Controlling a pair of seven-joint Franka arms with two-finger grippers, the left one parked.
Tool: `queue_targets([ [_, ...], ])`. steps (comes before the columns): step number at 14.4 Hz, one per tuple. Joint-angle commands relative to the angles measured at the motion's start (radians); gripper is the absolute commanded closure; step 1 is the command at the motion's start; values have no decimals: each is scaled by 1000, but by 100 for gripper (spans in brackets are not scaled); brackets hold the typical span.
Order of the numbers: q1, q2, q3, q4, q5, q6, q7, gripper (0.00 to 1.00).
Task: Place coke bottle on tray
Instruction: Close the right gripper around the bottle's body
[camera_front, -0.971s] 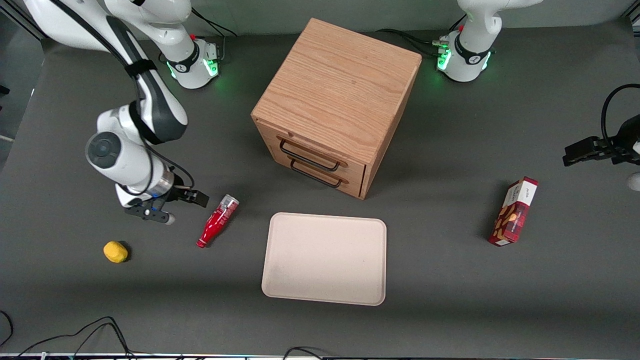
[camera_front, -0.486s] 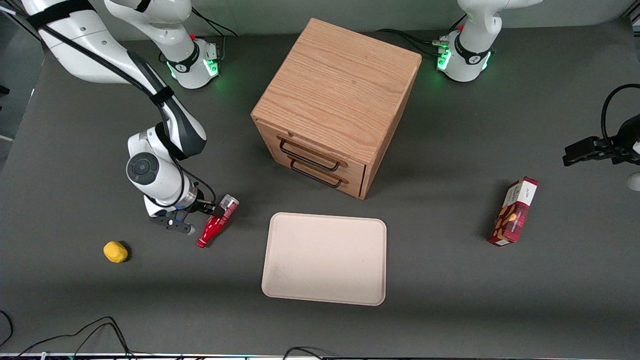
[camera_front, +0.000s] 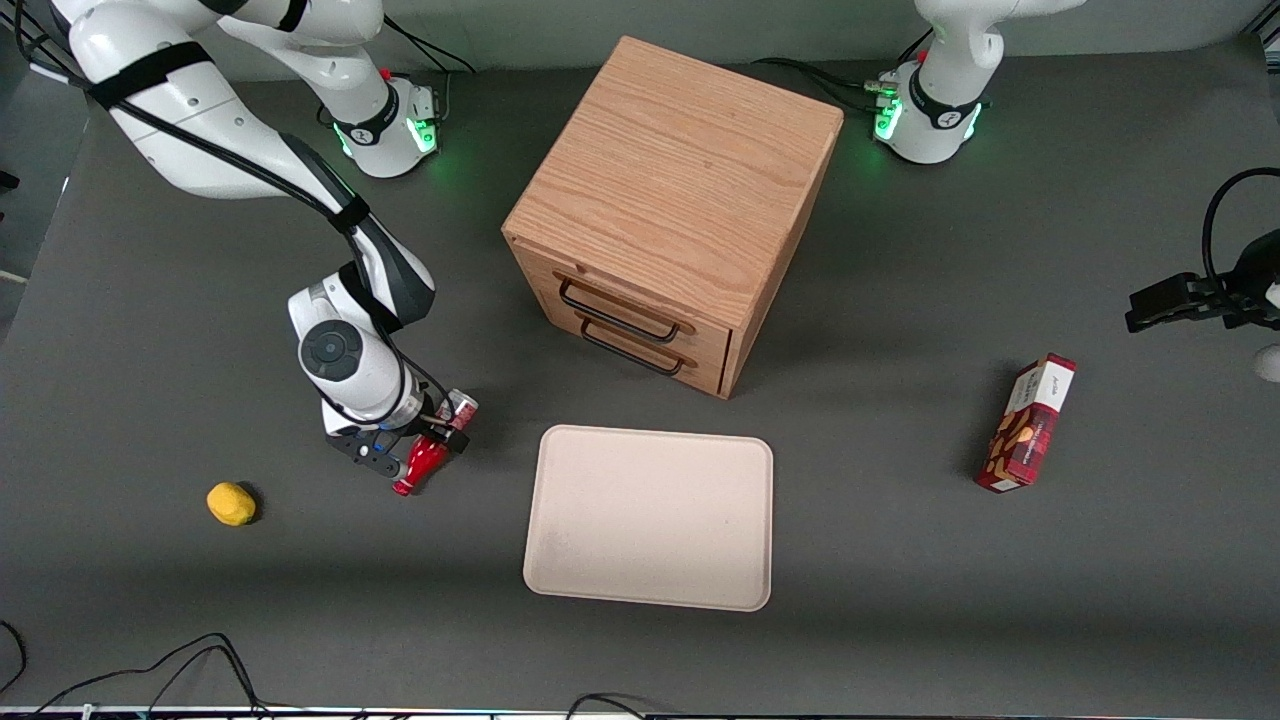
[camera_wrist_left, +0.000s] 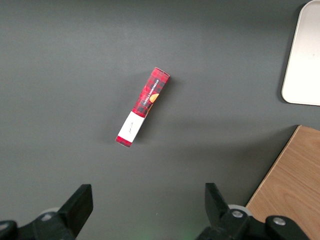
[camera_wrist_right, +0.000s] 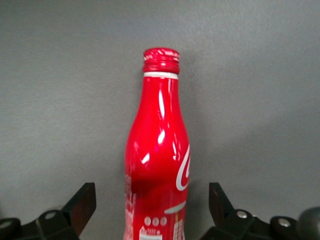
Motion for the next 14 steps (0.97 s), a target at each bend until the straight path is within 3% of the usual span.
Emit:
queue_targets([
  [1, 5, 51, -1, 44, -54, 12, 77, 0],
  [4, 7, 54, -4, 44, -54, 12, 80, 0],
  [6, 8, 54, -6, 44, -54, 12, 80, 9],
  [7, 8, 54, -4, 42, -54, 12, 82, 29],
  [8, 8, 54, -6, 42, -54, 12, 82, 38],
  [9, 8, 54, -6, 44, -54, 12, 82, 63],
  [10, 8, 54, -6, 42, -56, 12, 93, 100],
  [14, 8, 55, -6, 42, -82, 12, 110, 100],
])
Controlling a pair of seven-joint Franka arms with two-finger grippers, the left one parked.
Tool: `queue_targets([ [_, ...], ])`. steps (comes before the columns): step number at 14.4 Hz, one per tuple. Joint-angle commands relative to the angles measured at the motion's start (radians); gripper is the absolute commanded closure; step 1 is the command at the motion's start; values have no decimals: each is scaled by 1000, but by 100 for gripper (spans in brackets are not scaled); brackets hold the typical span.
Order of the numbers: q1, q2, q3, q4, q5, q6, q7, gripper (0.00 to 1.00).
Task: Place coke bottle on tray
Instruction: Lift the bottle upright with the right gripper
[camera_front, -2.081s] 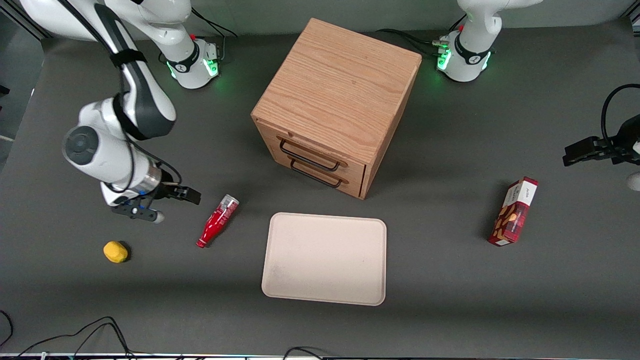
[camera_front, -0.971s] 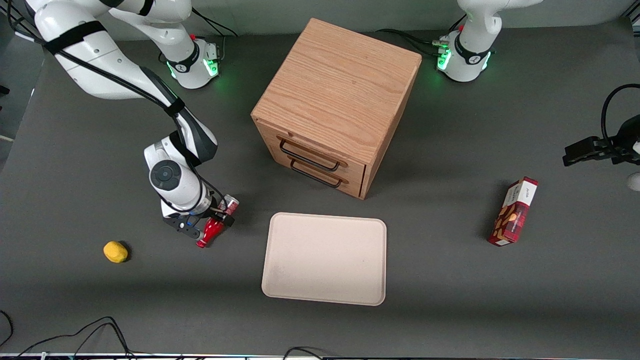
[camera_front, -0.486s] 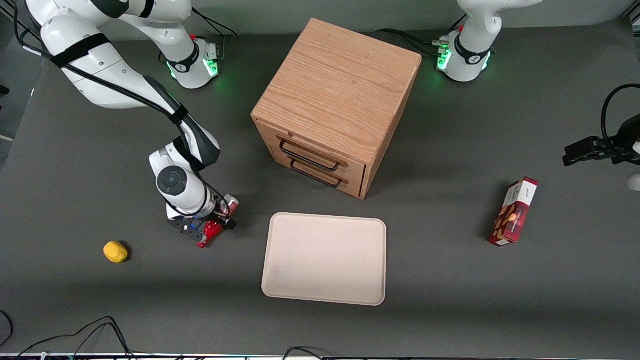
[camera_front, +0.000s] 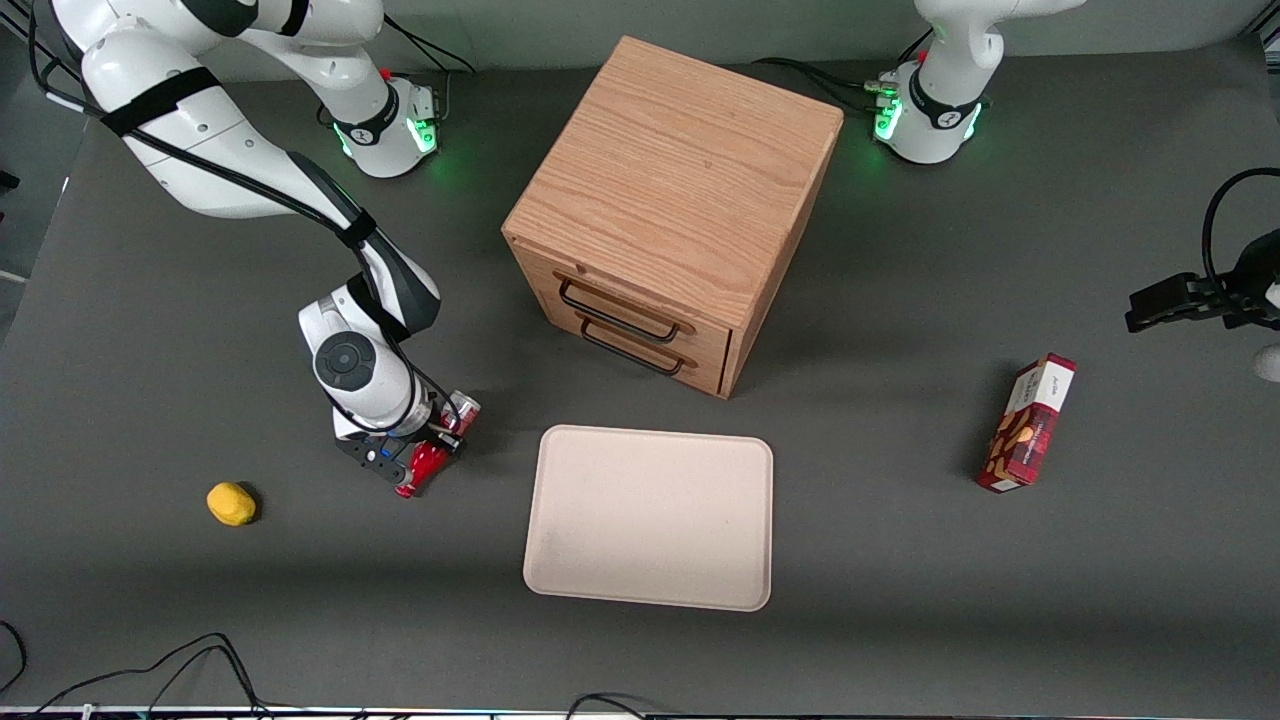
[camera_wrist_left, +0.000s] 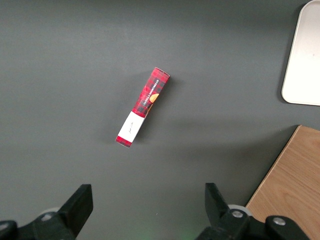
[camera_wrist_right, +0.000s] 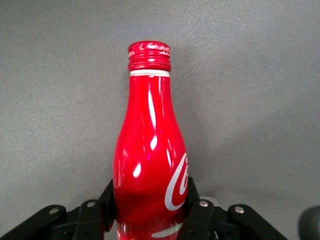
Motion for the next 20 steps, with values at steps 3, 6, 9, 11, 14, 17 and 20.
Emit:
queue_targets([
  [3, 6, 8, -4, 15, -47, 2, 50, 100],
  [6, -11, -13, 3, 18, -44, -4, 48, 100],
  [9, -38, -88, 47, 42, -28, -130, 35, 100],
  [11, -176, -92, 217, 102, 4, -243, -10, 100],
  [14, -377, -92, 457, 174, 4, -446, -37, 100],
  [17, -435, -81, 569, 336, 65, -730, -116, 100],
  [20, -405, -81, 583, 482, 81, -901, -178, 100],
])
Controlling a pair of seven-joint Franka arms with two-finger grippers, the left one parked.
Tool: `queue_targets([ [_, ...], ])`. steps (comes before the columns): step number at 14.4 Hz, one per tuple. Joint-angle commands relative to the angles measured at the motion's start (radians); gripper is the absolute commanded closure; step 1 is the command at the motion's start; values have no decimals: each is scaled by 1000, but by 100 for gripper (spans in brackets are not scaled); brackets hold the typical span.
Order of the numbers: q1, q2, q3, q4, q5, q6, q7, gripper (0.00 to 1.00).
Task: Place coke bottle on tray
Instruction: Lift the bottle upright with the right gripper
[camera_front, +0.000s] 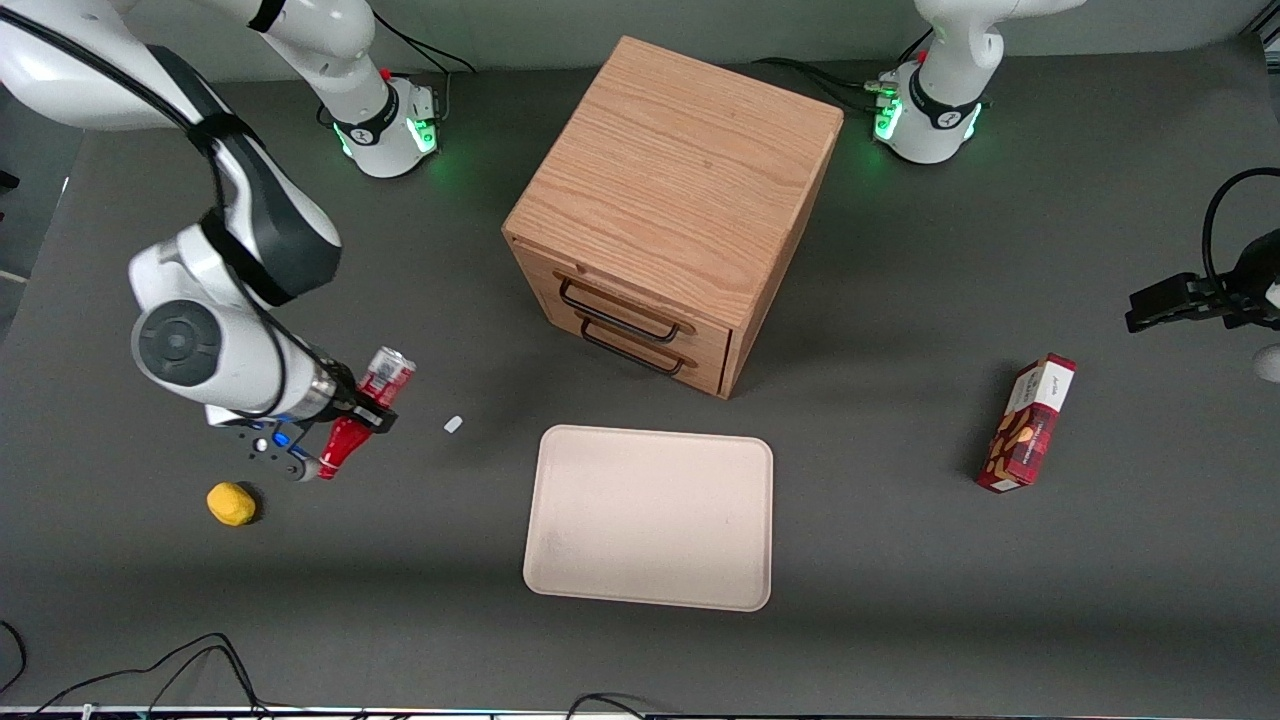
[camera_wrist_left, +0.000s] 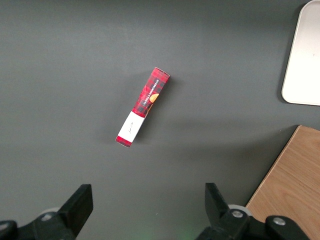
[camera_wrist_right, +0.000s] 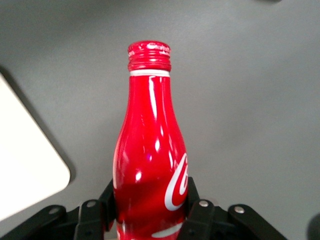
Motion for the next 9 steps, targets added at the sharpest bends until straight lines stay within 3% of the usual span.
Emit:
queue_targets([
  [1, 51, 14, 14, 171, 24, -173, -65, 100],
  [5, 195, 49, -31, 306, 6, -266, -121, 100],
  [9, 622, 184, -396, 548, 12, -267, -125, 100],
])
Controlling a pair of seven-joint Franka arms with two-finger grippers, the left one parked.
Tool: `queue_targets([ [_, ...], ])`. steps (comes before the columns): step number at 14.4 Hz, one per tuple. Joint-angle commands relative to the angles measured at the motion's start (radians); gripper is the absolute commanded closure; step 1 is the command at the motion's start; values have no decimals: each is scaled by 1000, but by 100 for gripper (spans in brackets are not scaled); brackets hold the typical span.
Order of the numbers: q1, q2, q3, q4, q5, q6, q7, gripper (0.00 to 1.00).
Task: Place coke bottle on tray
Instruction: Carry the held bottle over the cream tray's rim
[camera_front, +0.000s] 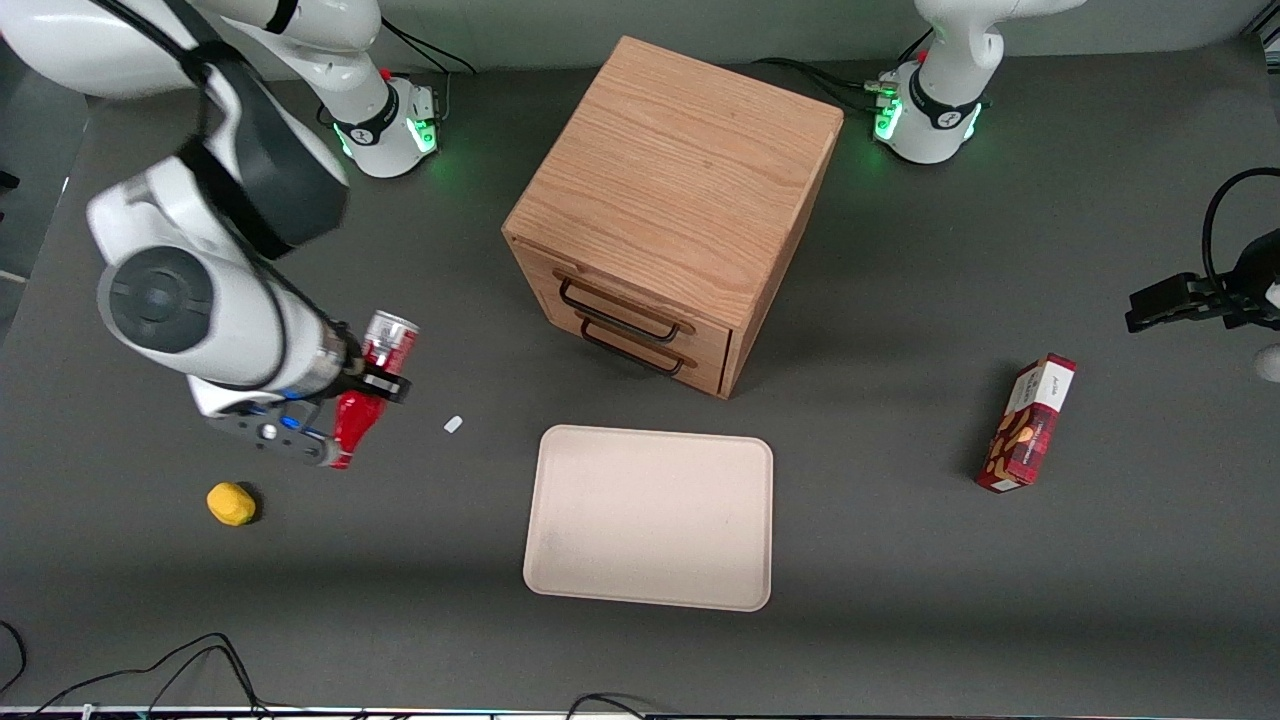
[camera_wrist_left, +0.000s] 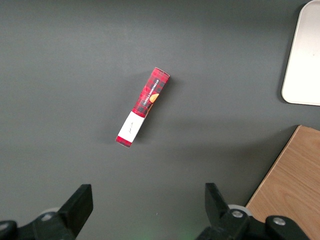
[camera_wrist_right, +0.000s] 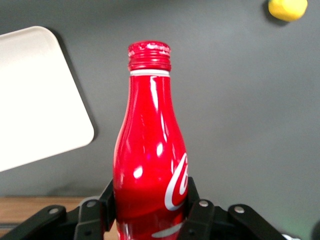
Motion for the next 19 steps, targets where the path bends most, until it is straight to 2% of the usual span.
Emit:
queue_targets([
  [1, 302, 189, -229, 283, 7, -31, -47, 100],
  [3, 352, 288, -256, 371, 8, 36, -75, 100],
  [6, 352, 368, -255, 370, 10, 210, -129, 100],
  [9, 364, 423, -276, 368, 8, 316, -156, 100],
  [12, 410, 460, -347, 368, 8, 403, -156, 100],
  [19, 427, 544, -371, 368, 10, 537, -235, 100],
])
